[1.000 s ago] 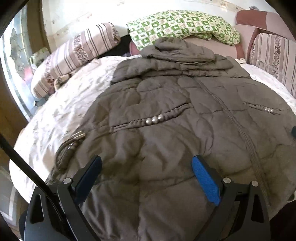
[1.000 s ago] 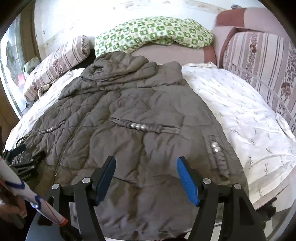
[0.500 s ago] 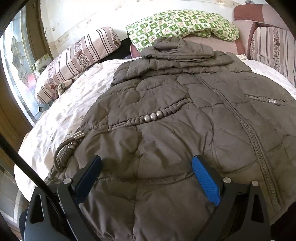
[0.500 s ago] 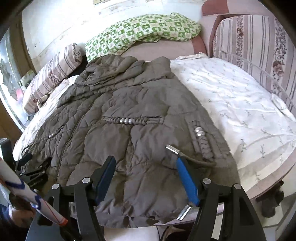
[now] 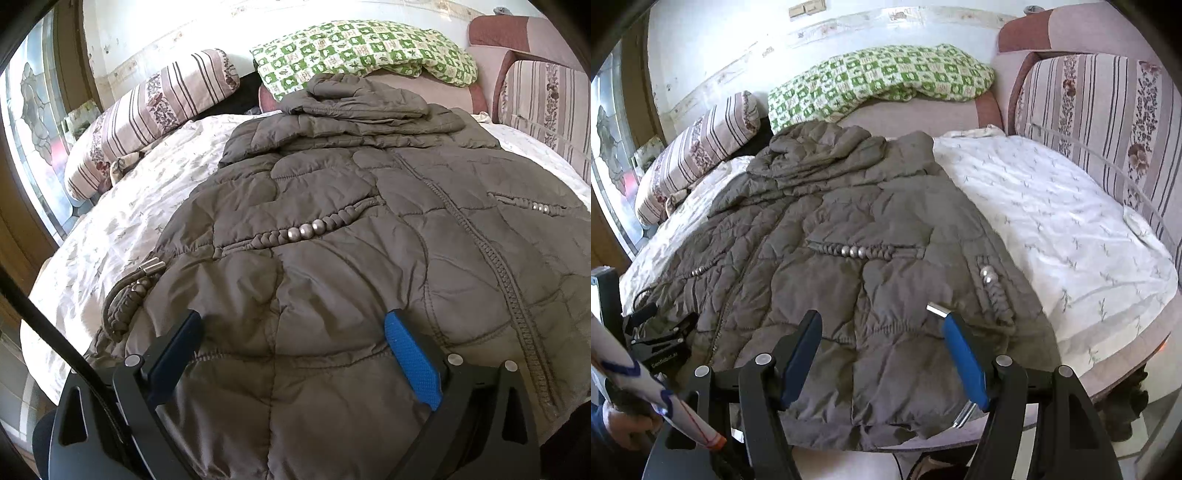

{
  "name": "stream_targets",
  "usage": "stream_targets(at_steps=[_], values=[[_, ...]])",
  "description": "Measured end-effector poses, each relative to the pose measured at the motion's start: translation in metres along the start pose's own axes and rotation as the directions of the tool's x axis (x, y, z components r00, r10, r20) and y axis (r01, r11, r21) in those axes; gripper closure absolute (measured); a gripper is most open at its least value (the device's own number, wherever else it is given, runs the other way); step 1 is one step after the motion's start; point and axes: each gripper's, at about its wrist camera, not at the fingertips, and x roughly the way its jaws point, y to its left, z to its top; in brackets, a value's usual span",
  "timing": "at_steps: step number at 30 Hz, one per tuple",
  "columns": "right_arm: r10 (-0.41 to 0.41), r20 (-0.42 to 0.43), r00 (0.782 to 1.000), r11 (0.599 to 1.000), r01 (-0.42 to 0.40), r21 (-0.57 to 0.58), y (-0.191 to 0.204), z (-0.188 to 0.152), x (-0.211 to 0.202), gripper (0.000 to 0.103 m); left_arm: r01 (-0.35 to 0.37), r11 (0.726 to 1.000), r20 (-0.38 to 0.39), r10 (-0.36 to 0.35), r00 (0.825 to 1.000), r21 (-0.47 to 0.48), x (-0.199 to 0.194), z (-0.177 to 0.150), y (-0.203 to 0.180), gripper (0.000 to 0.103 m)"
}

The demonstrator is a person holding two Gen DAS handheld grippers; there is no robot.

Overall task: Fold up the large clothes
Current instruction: 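Grasp the jacket side edge with the right gripper and fold it across the zipper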

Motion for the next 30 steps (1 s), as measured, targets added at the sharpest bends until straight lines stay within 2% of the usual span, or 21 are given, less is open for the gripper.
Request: stream_targets(at_steps=[3, 8, 10, 12, 14, 16, 20, 22, 26, 27, 30], values=[[-0.024, 0.044, 0.999, 0.998, 0.021, 0.054, -0.019, 0.009, -0.01, 0.03, 0.024, 0.999, 0.002, -0.024, 1.0, -0.028, -0.005, 0.0, 0.01, 0.004], [-0.087, 0.056, 0.995, 0.977, 0.074, 0.198, -0.072, 0.033, -0.014, 0.03, 0.0, 0.994, -0.002, 0.0, 1.0, -0.11, -0.014, -0.003, 0.042, 0.004], [-0.079, 0.04, 0.996, 0.956, 0.064, 0.287, -0.095, 0.036, -0.01, 0.03, -0.027, 0.986, -0.008, 0.026, 1.0, -0.166, -0.015, -0.006, 0.061, 0.004], [-0.047, 0.029, 0.998, 0.931, 0.033, 0.364, -0.111, 0.036, -0.006, 0.03, -0.022, 0.97, -0.021, 0.018, 1.0, -0.24, -0.015, -0.006, 0.082, 0.004], [-0.023, 0.008, 1.0, 0.907, 0.017, 0.421, -0.121, 0.034, 0.001, 0.03, -0.051, 0.943, -0.05, 0.036, 0.998, -0.33, -0.012, -0.006, 0.107, 0.004], [0.009, -0.008, 1.0, 0.892, -0.005, 0.453, -0.126, 0.03, 0.006, 0.03, -0.052, 0.91, -0.075, 0.023, 0.997, -0.412, -0.007, -0.008, 0.129, 0.004], [0.064, -0.045, 0.997, 0.874, -0.034, 0.485, -0.128, 0.021, 0.016, 0.03, 0.004, 0.822, -0.134, -0.098, 0.986, -0.57, 0.012, -0.021, 0.163, 0.004], [0.09, -0.064, 0.994, 0.865, -0.046, 0.499, -0.127, 0.016, 0.021, 0.03, 0.025, 0.797, -0.133, -0.131, 0.982, -0.604, 0.013, -0.024, 0.169, 0.004], [0.188, -0.079, 0.979, 0.84, -0.119, 0.53, -0.117, 0.005, 0.028, 0.03, 0.054, 0.79, -0.116, -0.157, 0.981, -0.611, 0.008, -0.029, 0.17, 0.004], [0.215, -0.082, 0.973, 0.838, -0.14, 0.527, -0.109, 0.003, 0.03, 0.028, 0.061, 0.796, -0.112, -0.16, 0.981, -0.602, 0.005, -0.031, 0.169, 0.004], [0.221, -0.096, 0.97, 0.858, -0.147, 0.492, -0.09, -0.002, 0.028, 0.028, 0.065, 0.825, -0.112, -0.154, 0.982, -0.561, -0.003, -0.033, 0.162, 0.004]])
